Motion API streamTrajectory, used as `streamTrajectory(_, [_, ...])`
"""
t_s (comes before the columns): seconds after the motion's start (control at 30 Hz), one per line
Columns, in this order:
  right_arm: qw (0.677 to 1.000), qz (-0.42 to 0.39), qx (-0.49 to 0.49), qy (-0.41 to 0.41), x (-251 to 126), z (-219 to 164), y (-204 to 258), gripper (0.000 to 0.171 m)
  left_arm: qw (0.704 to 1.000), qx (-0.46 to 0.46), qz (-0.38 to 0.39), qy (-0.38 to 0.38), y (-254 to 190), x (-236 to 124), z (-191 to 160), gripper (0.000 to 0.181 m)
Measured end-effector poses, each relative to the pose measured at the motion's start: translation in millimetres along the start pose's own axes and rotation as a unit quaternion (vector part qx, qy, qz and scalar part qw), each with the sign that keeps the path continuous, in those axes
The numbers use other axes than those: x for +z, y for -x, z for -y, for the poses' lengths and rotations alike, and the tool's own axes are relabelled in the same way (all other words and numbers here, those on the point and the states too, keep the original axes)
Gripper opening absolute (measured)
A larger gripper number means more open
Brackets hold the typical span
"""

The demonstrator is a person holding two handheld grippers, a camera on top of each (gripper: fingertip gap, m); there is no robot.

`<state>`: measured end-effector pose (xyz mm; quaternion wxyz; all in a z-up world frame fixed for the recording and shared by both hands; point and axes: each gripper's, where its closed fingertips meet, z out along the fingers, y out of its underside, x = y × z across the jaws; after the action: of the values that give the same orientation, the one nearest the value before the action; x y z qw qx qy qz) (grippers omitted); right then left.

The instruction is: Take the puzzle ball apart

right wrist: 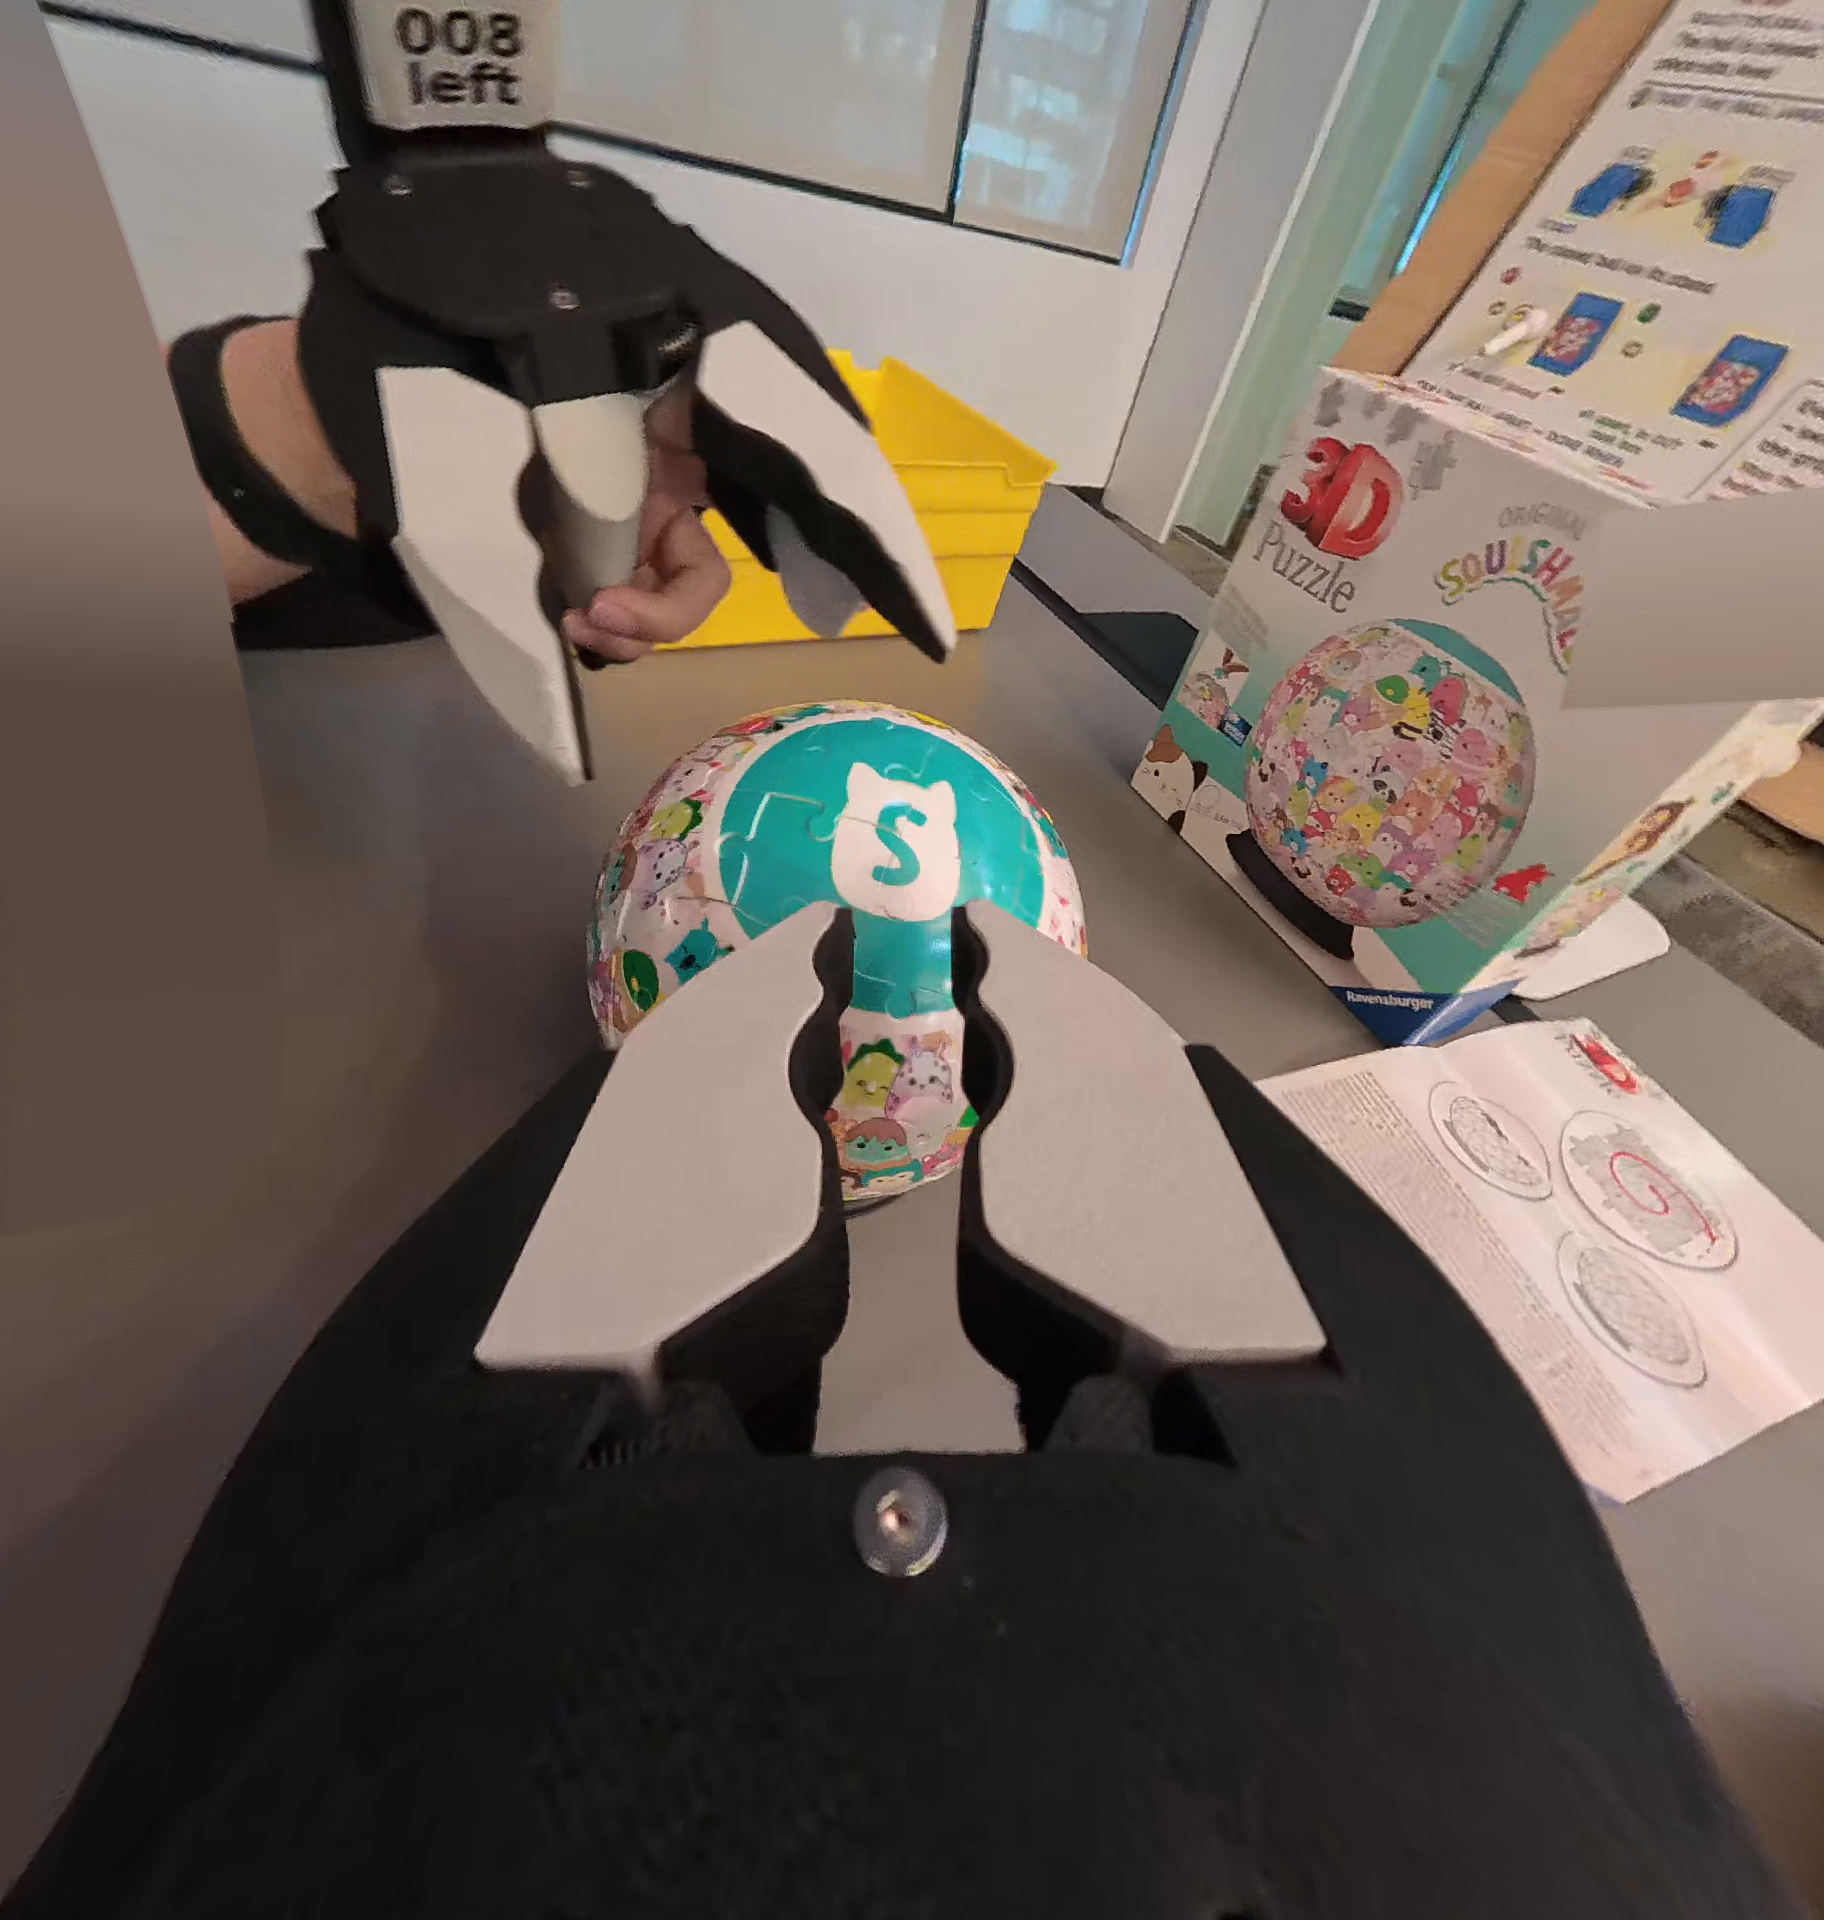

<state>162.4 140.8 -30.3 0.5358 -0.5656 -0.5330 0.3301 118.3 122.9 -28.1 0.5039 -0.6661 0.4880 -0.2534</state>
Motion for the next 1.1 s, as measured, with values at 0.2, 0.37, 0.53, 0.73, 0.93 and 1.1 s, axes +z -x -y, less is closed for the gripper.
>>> streamTrajectory(0.2, [0.995, -0.001, -0.096, -0.015, 3.8, 21.2, 6.9, 0.023, 0.999, -0.002, -0.049, -0.012, -4.2, 9.3, 4.2, 0.081])
streamTrajectory(0.37, [0.987, -0.014, -0.159, 0.016, 11.7, 17.9, 10.0, 0.014, 0.998, 0.010, -0.054, -0.019, -9.7, 12.1, 1.7, 0.074])
streamTrajectory(0.53, [0.994, 0.015, -0.096, 0.051, 20.4, 16.8, 4.6, 0.001, 0.999, 0.003, -0.045, -0.018, -2.7, 11.6, -1.2, 0.078])
streamTrajectory(0.73, [0.981, 0.068, -0.069, 0.166, 31.0, 16.0, 1.6, 0.001, 0.999, 0.020, -0.041, -0.020, -4.0, 15.6, -3.1, 0.081])
streamTrajectory(0.93, [0.968, 0.141, -0.086, 0.189, 34.4, 24.1, 1.5, 0.001, 0.998, 0.006, -0.044, -0.034, -3.9, 14.8, -2.2, 0.081])
streamTrajectory(1.1, [0.968, 0.152, -0.089, 0.179, 40.1, 26.9, -1.1, 0.001, 0.998, 0.001, -0.049, -0.045, -3.6, 13.6, -1.8, 0.077])
